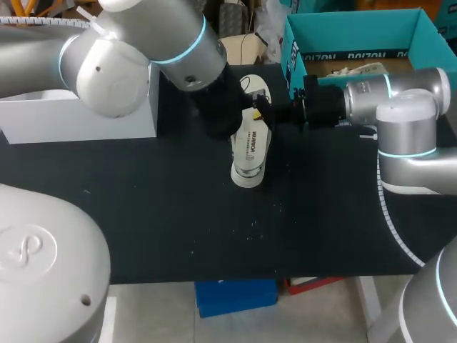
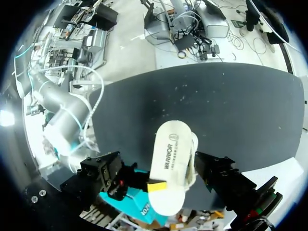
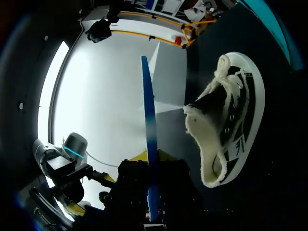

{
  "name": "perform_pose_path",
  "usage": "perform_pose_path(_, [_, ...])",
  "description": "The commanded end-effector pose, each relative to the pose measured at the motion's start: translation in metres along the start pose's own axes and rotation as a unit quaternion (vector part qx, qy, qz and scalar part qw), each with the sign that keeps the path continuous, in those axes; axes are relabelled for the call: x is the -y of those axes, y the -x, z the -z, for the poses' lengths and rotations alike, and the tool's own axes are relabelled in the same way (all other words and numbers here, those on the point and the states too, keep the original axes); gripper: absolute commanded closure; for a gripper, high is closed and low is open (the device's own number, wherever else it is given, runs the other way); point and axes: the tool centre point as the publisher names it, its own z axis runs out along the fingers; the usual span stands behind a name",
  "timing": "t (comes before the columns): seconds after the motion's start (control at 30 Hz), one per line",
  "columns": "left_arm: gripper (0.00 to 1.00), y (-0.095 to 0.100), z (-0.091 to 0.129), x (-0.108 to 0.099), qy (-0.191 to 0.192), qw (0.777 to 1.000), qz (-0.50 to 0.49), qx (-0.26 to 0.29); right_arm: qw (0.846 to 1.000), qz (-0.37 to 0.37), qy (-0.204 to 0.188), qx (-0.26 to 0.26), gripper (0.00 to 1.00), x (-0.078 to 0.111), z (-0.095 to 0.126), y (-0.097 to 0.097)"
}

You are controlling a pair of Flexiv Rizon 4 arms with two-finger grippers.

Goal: Take the shoe out of the shoebox, open the shoe tongue, remove and reinsert the insole, then place the shoe into the shoebox

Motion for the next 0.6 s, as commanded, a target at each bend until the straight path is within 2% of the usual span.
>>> perform_pose_path(0.03, [0.0, 0.01, 0.0, -0.013, -0.02, 0.999, -0.006, -0.027, 1.0, 0.0, 0.0, 0.0, 1.0, 0.0, -0.001, 0.0])
perform_pose_path(0.27, [0.0, 0.012, 0.002, -0.031, -0.024, 0.999, -0.01, -0.032, 1.0, 0.0, 0.0, 0.0, 1.0, 0.0, -0.001, 0.0])
perform_pose_path(0.6, [0.0, 0.003, 0.002, -0.081, -0.016, 0.999, -0.003, -0.045, 1.0, 0.0, 0.0, 0.0, 1.0, 0.0, -0.001, 0.0])
